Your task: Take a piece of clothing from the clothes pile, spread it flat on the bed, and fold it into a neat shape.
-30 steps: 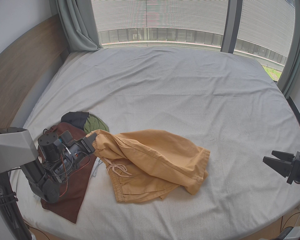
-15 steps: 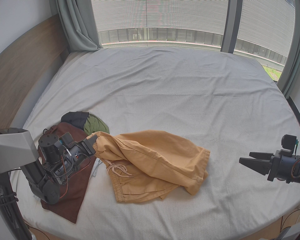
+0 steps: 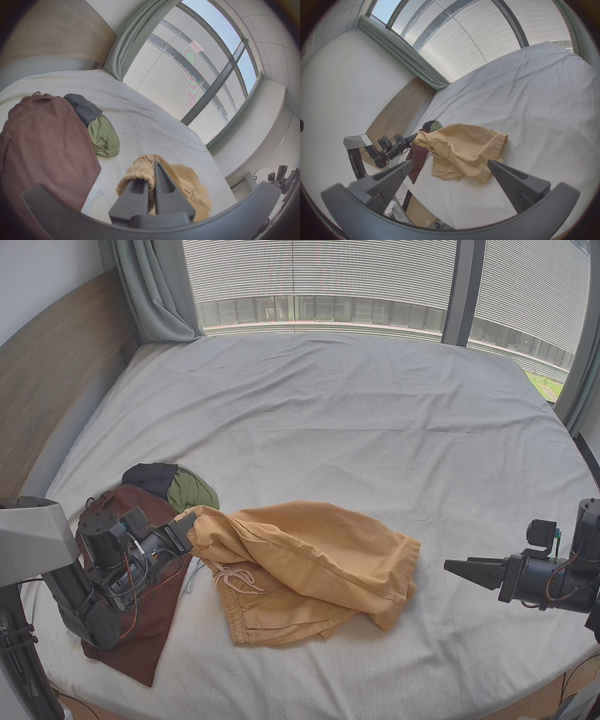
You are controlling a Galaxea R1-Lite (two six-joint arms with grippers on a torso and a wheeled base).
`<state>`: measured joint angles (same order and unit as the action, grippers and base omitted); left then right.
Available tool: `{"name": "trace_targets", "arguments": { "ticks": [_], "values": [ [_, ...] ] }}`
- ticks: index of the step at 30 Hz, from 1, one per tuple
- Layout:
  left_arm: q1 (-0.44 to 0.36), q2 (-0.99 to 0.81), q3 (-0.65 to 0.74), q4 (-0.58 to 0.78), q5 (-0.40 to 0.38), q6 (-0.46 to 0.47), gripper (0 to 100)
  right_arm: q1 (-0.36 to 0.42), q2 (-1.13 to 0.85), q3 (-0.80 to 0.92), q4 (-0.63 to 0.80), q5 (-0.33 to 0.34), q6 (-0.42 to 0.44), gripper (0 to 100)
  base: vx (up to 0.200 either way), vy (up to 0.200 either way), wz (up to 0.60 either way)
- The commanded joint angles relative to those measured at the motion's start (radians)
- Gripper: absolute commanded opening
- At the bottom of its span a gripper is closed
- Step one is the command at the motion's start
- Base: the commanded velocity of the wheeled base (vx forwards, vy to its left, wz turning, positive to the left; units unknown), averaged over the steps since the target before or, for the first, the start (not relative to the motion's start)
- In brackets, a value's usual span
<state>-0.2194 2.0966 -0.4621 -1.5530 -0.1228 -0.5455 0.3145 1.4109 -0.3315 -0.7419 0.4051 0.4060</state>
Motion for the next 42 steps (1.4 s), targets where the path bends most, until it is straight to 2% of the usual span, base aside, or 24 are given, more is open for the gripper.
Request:
{"name": "trace_targets", "arguments": {
  "ticks": [1,10,14,23,42],
  "values": [
    [0.003,0.002,0.0,-0.002,0.0,-0.001,0,0.008,0.119,0.032,-0.057,0.008,0.025,100,0.0,0.0,0.0],
    [0.009,0.005,0.0,-0.002,0.0,-0.001,0,0.011,0.235,0.04,-0.152,0.012,0.03,100,0.0,0.0,0.0],
    [0.009,0.013,0.0,-0.002,-0.001,-0.001,0,0.012,0.306,0.046,-0.232,0.046,0.077,100,0.0,0.0,0.0],
    [0.011,0.013,-0.001,-0.002,-0.001,-0.001,0,0.011,0.412,0.049,-0.309,0.046,0.085,100,0.0,0.0,0.0],
    [0.011,0.016,-0.004,-0.002,0.0,-0.001,0,0.009,0.763,0.065,-0.662,0.043,0.114,100,0.0,0.0,0.0]
  ]
}}
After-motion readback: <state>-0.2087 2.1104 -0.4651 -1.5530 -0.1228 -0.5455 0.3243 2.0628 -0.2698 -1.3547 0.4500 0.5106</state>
